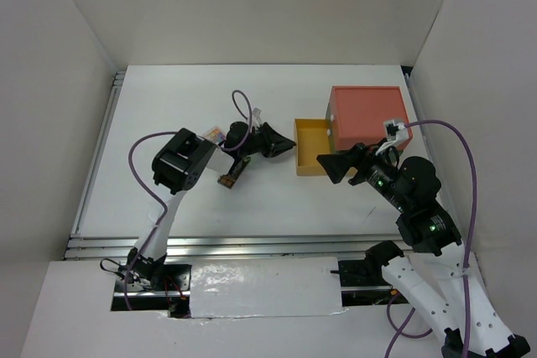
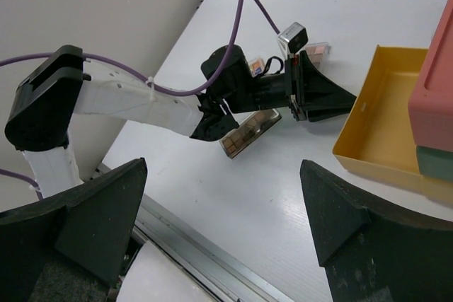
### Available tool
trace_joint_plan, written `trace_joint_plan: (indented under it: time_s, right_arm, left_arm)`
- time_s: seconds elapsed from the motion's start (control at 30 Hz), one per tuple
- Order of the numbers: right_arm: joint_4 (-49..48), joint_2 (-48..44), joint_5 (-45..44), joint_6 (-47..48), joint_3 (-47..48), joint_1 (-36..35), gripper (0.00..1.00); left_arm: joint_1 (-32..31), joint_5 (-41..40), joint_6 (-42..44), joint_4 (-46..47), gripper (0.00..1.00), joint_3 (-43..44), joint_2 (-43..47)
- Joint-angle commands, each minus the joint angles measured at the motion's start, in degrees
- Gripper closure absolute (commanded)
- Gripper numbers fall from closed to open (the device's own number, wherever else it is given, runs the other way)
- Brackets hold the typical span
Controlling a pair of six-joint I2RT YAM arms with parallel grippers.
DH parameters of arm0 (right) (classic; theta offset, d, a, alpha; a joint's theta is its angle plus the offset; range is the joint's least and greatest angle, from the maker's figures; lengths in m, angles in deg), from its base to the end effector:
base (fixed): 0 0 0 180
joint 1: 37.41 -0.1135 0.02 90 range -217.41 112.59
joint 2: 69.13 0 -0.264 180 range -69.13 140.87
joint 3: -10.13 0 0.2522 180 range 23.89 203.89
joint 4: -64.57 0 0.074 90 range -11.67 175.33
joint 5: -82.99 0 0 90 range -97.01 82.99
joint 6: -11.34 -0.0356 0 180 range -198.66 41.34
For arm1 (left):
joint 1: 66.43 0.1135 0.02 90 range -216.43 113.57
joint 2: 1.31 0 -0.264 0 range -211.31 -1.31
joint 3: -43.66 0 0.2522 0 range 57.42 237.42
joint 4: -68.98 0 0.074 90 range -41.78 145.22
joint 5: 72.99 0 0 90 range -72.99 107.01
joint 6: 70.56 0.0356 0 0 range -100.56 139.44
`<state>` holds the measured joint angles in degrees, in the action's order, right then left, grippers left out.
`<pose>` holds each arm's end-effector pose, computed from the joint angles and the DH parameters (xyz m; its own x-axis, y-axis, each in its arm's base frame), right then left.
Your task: Organize the makeup
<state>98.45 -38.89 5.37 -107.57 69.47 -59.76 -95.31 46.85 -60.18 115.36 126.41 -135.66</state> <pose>0.1087 0.0530 0.3600 -0.3426 0.3697 -0.8637 -0.4609 0.7350 0.4974 0.3992 -0.2404 0.0951 -0.8532 -0.5038 -0.1349 0.0753 0.1370 -0.9877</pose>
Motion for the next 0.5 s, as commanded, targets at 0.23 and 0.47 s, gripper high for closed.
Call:
trace_joint_plan:
  time_s: [0.23, 0.47]
  right_arm:
    - [-3.42, 1.14, 0.8, 0.08, 0.65, -0.24, 0.03]
    - [-5.09, 2.02, 1.68, -0.45, 0.21, -0.24, 0.03]
  left_arm:
    - [0.41, -1.19, 3.94, 2.26, 0.22, -2.54, 7.25]
    - [-0.21, -4.09, 10.17, -3.0, 0.01, -7.29, 18.22]
